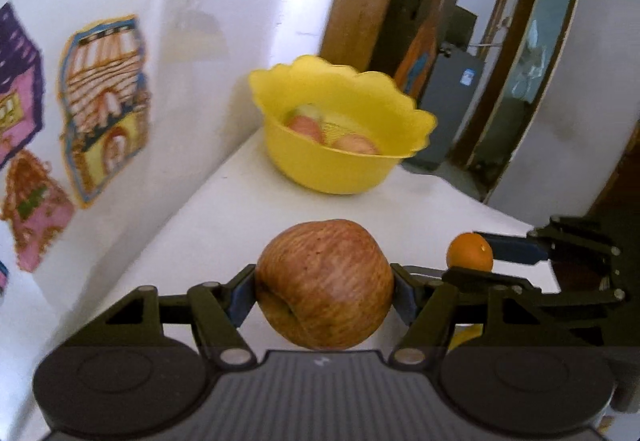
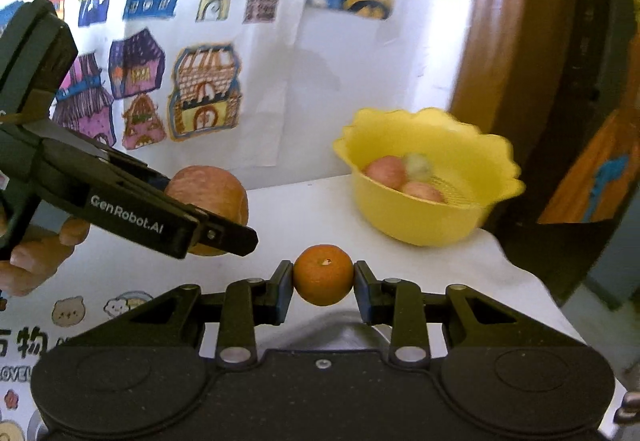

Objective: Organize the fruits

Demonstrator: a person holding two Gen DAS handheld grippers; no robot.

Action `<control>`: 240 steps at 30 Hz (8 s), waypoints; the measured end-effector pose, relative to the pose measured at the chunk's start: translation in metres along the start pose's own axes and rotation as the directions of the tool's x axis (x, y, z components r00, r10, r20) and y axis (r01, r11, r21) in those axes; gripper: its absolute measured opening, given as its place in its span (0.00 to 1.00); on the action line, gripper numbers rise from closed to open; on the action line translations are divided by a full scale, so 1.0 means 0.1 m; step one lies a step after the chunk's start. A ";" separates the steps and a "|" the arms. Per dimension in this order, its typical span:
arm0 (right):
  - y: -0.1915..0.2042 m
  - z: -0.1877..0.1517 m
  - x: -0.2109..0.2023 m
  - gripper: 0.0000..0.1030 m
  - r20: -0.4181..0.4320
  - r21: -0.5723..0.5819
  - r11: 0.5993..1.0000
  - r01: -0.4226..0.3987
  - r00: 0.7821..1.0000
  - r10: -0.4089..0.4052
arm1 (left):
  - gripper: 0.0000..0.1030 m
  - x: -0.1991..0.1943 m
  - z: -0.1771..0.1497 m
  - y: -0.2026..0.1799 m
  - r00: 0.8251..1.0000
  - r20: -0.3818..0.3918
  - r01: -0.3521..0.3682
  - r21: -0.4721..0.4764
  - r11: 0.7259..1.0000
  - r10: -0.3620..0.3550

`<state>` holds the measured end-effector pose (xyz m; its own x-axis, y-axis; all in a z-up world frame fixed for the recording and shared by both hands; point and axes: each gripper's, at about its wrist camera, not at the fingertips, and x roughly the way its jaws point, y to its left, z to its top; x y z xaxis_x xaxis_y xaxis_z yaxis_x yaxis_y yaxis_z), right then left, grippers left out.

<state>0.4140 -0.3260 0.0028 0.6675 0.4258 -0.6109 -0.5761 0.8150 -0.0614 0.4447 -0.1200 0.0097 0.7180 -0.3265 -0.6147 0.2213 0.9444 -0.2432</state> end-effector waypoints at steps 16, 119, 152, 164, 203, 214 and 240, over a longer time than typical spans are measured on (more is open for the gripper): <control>-0.21 -0.69 -0.70 0.33 -0.029 0.064 0.993 0.099 0.995 -0.097 | 0.70 0.10 -0.16 -0.76 0.995 -0.007 0.098 0.055 0.994 -0.098; 1.40 -0.62 -2.14 0.99 0.216 0.313 0.902 0.296 0.903 -0.371 | 0.99 -1.84 -0.64 -0.48 0.970 0.241 -0.045 0.100 0.994 0.020; 2.28 -0.95 -2.67 0.99 0.198 0.422 0.816 0.395 0.838 -0.508 | 0.99 -2.72 -1.58 -0.31 0.947 0.302 -0.170 0.180 0.969 0.110; 2.49 -1.16 -2.65 0.99 0.163 0.487 0.760 0.430 0.810 -0.563 | 0.99 -2.77 -1.81 -0.08 0.946 0.287 -0.199 0.153 0.968 0.149; 2.96 -1.69 -2.31 0.99 0.061 0.540 0.632 0.556 0.723 -0.688 | 0.99 -2.59 -2.33 0.28 0.953 0.289 -0.129 0.128 0.983 0.087; 2.98 -1.69 -2.20 0.99 0.046 0.527 0.651 0.546 0.747 -0.664 | 0.99 -2.54 -2.36 0.36 0.959 0.273 -0.113 0.121 0.986 0.077; 2.97 -1.73 -2.19 0.99 0.036 0.536 0.651 0.538 0.756 -0.654 | 0.99 -2.57 -2.39 0.31 0.959 0.271 -0.121 0.133 0.984 0.081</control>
<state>0.0152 -0.2456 -0.0175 0.8981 -0.1972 -0.3931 0.2370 0.9700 0.0549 0.1092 -0.0162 -0.0189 0.8855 -0.2263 -0.4058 0.2189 0.9736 -0.0652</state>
